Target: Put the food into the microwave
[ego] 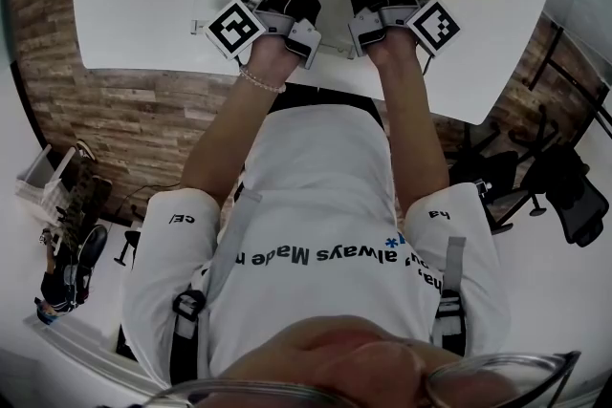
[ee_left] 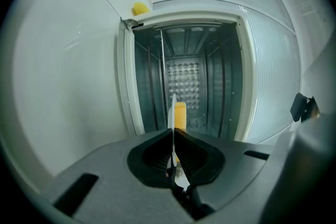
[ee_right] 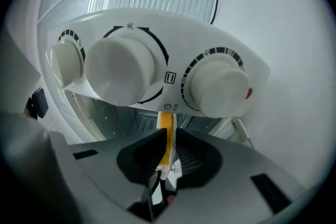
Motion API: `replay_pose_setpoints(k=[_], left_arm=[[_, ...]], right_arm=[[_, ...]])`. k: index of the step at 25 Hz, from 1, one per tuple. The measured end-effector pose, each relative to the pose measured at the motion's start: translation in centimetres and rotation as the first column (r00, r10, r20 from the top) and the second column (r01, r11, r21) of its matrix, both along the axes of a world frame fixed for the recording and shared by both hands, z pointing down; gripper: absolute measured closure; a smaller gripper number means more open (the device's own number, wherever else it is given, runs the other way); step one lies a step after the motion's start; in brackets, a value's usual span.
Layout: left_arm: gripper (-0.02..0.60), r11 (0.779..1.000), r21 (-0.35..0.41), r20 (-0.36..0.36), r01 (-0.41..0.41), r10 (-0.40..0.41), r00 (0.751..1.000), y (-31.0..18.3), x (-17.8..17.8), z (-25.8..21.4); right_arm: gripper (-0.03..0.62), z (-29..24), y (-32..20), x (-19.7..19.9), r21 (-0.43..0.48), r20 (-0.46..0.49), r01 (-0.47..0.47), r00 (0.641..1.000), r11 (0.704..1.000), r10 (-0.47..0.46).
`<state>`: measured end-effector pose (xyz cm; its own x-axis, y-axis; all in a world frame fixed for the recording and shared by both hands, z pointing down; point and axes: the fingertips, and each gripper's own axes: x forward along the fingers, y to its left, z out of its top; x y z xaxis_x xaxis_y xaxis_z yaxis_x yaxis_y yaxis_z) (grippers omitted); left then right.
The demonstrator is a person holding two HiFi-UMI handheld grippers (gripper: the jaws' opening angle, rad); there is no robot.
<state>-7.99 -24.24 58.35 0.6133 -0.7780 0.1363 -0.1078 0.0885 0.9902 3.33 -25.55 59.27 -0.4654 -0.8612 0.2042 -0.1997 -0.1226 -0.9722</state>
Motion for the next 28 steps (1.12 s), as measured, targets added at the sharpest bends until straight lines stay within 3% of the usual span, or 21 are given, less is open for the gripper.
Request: replay_pose_setpoints(k=[15, 28], left_arm=[[0.563, 0.996, 0.021, -0.005, 0.091, -0.091, 0.996, -2.1, -0.5, -0.4], [0.563, 0.997, 0.018, -0.002, 0.078, -0.078, 0.997, -4.2, 1.1, -0.2]], right_arm=[[0.566, -0.6, 1.7, -1.3, 0.003, 0.003, 0.031, 1.000, 1.000, -0.031], [0.566, -0.2, 0.5, -1.6, 0.003, 0.000, 0.057, 0.998, 0.998, -0.057]])
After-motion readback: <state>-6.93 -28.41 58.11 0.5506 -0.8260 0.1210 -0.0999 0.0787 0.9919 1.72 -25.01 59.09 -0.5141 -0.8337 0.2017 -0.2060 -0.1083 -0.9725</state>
